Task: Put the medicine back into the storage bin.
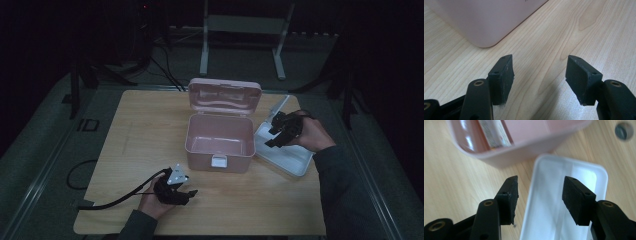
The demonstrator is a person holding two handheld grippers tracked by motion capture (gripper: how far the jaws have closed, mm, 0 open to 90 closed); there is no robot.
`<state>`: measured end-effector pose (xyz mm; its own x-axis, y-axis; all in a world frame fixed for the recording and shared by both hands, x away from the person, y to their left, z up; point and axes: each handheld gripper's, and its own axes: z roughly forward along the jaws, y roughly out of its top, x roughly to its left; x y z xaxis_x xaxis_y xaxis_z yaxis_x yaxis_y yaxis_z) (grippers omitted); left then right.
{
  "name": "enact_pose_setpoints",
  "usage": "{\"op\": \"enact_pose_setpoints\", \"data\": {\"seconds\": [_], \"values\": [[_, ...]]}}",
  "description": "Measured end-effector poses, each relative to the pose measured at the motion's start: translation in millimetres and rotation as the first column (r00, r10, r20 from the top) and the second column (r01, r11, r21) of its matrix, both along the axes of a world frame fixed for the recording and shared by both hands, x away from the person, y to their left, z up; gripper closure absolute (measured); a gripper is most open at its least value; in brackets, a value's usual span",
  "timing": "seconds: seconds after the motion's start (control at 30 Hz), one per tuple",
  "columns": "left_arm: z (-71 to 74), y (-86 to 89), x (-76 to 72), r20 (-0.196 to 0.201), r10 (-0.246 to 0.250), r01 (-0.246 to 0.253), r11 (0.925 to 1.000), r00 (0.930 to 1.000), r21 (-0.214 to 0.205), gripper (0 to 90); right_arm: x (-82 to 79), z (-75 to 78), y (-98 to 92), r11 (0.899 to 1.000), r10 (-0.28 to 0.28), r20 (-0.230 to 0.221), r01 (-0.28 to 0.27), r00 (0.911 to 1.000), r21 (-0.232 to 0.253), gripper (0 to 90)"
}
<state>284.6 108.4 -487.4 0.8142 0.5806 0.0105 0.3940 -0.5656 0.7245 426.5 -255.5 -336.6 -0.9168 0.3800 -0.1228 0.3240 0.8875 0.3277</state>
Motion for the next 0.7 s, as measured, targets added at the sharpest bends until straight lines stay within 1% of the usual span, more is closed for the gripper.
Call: {"op": "enact_pose_setpoints", "data": {"seconds": [0.03, 0.1, 0.13, 0.17, 0.33, 0.53, 0.57, 0.7], "values": [[0.3, 0.3, -0.1, 0.001, 0.0, 0.0, 1.0, 1.0, 0.0, 38.9, 2.4, -6.8, -8.6, 0.999, -0.029, -0.005, 0.028, 0.9996, -0.017, 47.0], [0.2, 0.2, -0.1, 0.001, -0.001, 0.001, 1.0, 1.0, 0.0, 38.9, 4.1, -12.4, -14.8, 0.999, -0.045, -0.011, 0.045, 0.9989, -0.026, 47.4], [0.2, 0.2, -0.1, 0.001, -0.001, 0.001, 1.0, 1.0, 0.0, 38.9, 4.1, -12.4, -14.8, 0.999, -0.045, -0.011, 0.045, 0.9989, -0.026, 47.4], [0.1, 0.1, 0.0, 0.001, 0.0, 0.0, 1.0, 1.0, 0.0, 38.9, 6.4, -20.6, -22.3, 0.997, -0.066, -0.019, 0.065, 0.9976, -0.049, 48.6], [0.2, 0.2, -0.1, 0.001, -0.001, 0.001, 1.0, 1.0, 0.0, 38.9, 10.2, -34.4, -32.8, 0.993, -0.093, -0.025, 0.09, 0.9954, -0.073, 50.2], [0.2, 0.2, -0.1, 0.001, 0.0, 0.0, 1.0, 1.0, 0.001, 38.9, 17.2, -49.2, -44.2, 0.987, -0.135, -0.022, 0.133, 0.9906, -0.095, 56.6], [0.1, 0.2, 0.0, 0.001, 0.0, 0.0, 1.0, 1.0, 0.001, 38.9, 17.8, -51.0, -45.3, 0.986, -0.138, -0.023, 0.135, 0.9902, -0.099, 58.6], [-0.3, -0.2, 0.1, 0.001, 0.002, -0.002, 1.0, 1.0, 0.0, 38.9, 20.2, -61.4, -49.6, 0.984, -0.144, -0.036, 0.139, 0.9888, -0.114, 61.8]]}}
